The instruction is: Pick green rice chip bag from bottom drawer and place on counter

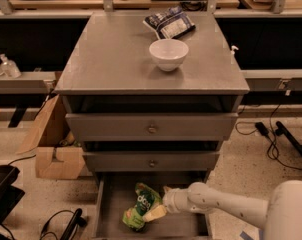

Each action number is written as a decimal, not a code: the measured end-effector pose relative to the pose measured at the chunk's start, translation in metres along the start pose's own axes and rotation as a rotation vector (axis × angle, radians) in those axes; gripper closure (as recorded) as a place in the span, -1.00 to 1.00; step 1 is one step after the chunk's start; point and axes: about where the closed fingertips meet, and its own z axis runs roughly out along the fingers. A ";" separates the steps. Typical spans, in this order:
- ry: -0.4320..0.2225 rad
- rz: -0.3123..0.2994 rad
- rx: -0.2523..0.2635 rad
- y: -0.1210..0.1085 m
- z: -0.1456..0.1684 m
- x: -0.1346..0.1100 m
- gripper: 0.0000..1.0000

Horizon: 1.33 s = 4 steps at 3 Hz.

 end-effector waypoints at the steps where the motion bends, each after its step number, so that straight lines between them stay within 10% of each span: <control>1: 0.020 0.046 -0.025 0.005 0.050 0.003 -1.00; 3: 0.091 0.025 0.001 0.003 0.123 0.006 -0.95; 4: 0.130 -0.016 0.014 -0.011 0.147 0.013 -0.49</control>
Offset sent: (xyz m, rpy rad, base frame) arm 0.0185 0.1028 -0.0794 -0.0304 0.0993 -0.0395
